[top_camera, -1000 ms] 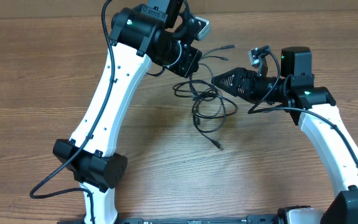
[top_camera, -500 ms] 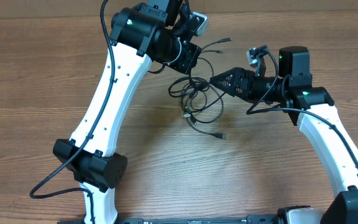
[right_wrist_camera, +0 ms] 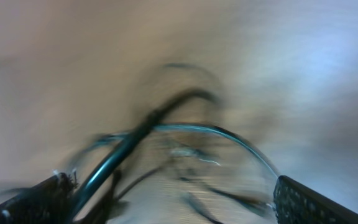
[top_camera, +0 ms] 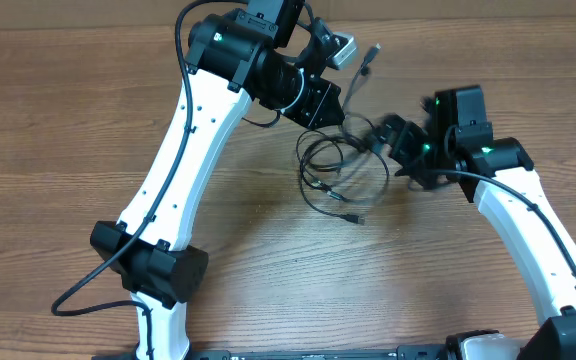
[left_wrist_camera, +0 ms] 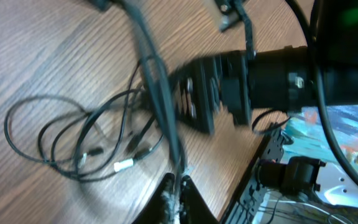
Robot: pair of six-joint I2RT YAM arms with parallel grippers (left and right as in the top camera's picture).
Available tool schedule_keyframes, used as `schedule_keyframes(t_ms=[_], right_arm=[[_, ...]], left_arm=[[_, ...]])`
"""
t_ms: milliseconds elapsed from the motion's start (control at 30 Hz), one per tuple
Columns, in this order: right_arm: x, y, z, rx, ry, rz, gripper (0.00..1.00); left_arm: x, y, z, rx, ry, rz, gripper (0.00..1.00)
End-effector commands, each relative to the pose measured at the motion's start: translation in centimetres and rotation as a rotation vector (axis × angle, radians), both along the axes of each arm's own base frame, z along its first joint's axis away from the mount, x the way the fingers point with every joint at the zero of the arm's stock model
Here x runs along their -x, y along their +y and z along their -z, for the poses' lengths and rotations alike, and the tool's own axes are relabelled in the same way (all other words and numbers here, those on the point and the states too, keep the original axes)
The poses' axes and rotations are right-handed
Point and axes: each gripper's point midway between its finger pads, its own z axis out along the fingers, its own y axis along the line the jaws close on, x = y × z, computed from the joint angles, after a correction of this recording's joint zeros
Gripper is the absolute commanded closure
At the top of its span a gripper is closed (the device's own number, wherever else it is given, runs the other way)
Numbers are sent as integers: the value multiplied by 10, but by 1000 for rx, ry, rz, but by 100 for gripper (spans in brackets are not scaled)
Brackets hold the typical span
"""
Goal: Untangle cables
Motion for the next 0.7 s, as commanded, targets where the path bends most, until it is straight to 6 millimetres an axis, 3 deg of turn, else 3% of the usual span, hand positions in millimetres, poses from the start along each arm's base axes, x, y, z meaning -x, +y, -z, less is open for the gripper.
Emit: schedule_keyframes(t_ms=[0,133,433,567,667], right_arm=[[18,-99,28,375,123,455,0],[33,-111,34,452,172,469,0],[37,-99,40,396,204,431,0],[39,-100,40,402,210,421,0],[40,-89,42,384,213,304,0]], left_arm=[[0,12,-13,-11,-56,-1,96],[-6,26,-8,-43,-51,-38,96],[-15,42,-7,-50,-43,-80,94],[-16,44,-1,-89,-49,-87,76],[-20,48,11,-160,-51,-118,64]])
